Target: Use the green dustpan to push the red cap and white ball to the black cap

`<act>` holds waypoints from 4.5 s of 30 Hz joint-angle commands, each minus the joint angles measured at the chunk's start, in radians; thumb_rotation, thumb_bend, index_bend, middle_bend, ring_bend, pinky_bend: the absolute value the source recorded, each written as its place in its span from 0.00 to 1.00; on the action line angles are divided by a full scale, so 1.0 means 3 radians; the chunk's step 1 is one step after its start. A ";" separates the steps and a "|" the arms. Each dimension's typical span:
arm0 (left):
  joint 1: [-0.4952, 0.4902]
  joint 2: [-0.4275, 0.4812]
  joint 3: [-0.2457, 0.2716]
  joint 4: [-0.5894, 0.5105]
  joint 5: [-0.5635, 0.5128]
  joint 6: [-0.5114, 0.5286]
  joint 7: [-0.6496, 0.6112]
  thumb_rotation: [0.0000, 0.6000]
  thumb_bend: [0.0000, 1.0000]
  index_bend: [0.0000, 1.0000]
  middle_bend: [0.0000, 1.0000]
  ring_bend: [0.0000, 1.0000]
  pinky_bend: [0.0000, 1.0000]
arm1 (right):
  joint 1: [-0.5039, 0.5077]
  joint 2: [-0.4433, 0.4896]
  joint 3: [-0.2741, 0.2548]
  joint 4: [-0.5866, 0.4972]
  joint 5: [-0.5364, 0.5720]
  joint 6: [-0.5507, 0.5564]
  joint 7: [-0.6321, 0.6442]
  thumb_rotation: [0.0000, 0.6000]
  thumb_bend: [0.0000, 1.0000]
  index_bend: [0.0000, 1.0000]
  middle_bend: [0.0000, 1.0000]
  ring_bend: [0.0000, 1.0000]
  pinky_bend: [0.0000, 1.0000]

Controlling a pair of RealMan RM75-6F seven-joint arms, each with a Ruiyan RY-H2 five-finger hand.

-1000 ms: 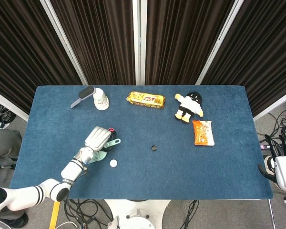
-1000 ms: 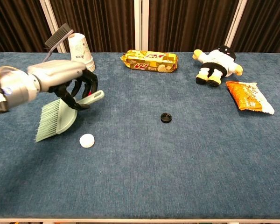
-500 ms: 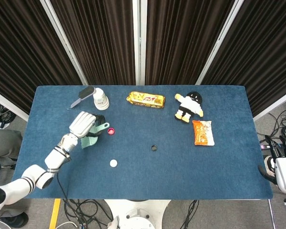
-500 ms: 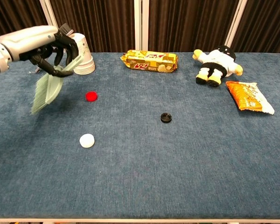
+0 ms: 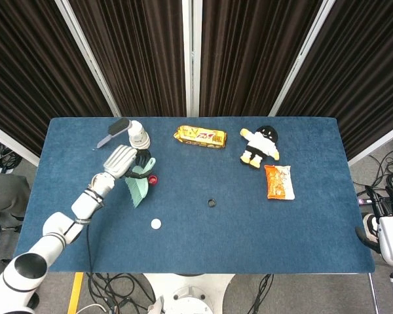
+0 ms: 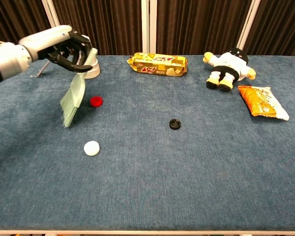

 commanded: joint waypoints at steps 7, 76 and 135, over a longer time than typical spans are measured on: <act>-0.0118 -0.0244 0.0085 0.0511 0.0062 0.0081 -0.0056 0.86 0.40 0.55 0.63 0.63 0.86 | -0.0017 0.0021 0.0007 -0.0069 0.0009 0.0023 -0.0051 1.00 0.15 0.04 0.21 0.01 0.11; -0.0661 -0.0520 -0.0089 -0.0372 -0.0040 0.0045 0.0059 0.97 0.40 0.55 0.64 0.63 0.86 | -0.0103 0.0001 -0.0003 0.0101 -0.0068 0.0113 0.0208 1.00 0.15 0.04 0.22 0.01 0.12; 0.0921 0.1978 0.0391 -0.3513 -0.0114 0.0467 0.1480 0.82 0.41 0.55 0.65 0.63 0.87 | 0.0061 -0.0032 0.0025 0.0315 -0.0114 -0.0056 0.0431 1.00 0.15 0.04 0.22 0.01 0.12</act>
